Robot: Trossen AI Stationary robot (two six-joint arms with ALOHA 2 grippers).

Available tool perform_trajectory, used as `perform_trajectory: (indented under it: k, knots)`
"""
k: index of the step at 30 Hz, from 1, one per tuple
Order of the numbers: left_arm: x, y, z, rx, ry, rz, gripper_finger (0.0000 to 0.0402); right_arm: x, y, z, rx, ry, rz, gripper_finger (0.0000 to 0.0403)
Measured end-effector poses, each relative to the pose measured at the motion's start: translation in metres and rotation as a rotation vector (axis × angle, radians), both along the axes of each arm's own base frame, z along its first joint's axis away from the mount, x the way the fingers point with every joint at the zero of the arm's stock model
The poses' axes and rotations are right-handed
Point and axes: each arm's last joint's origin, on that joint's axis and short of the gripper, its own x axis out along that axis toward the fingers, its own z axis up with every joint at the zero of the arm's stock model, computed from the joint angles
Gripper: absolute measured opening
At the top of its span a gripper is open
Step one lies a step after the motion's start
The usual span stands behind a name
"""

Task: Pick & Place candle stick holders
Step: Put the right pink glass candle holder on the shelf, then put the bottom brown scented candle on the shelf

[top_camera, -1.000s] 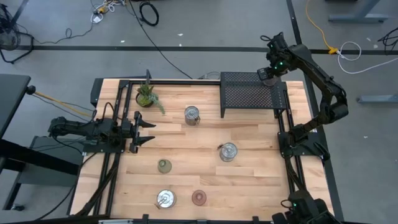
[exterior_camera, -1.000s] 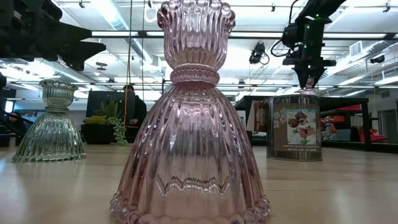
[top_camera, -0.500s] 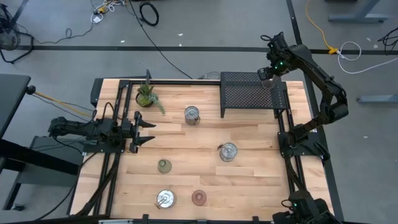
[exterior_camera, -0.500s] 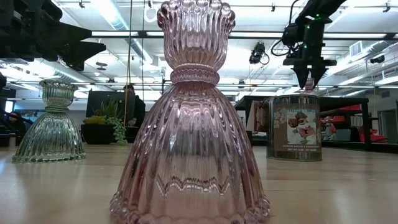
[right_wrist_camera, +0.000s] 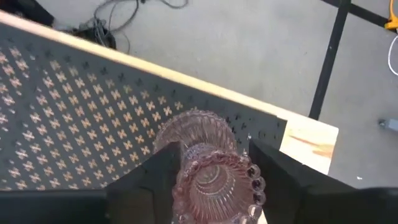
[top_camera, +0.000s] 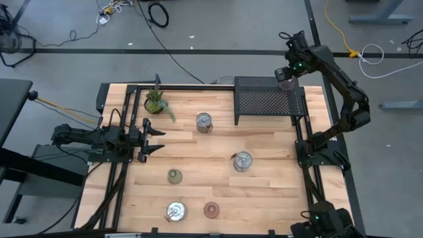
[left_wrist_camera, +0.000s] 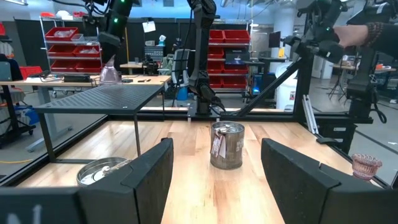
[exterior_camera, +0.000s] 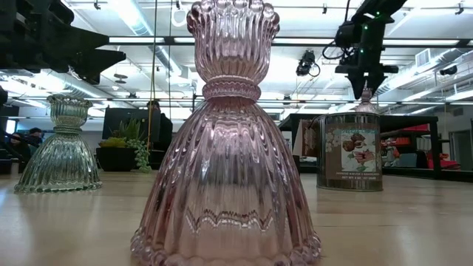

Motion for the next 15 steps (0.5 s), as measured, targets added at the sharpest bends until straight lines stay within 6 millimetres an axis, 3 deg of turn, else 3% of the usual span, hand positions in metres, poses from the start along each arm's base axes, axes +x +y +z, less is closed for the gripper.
perform_trajectory:
  k: [6,15]
  knots:
    - [0.0000,0.0000,0.0000,0.000,0.000,0.000,0.0245,-0.0005,0.0008,-0.0001,0.006,0.003,-0.008,0.0222]
    - [0.0000,0.0000,0.0000,0.000,0.000,0.000,0.0245,0.0003,-0.0021,0.0011,-0.030,0.003,-0.019,0.0216]
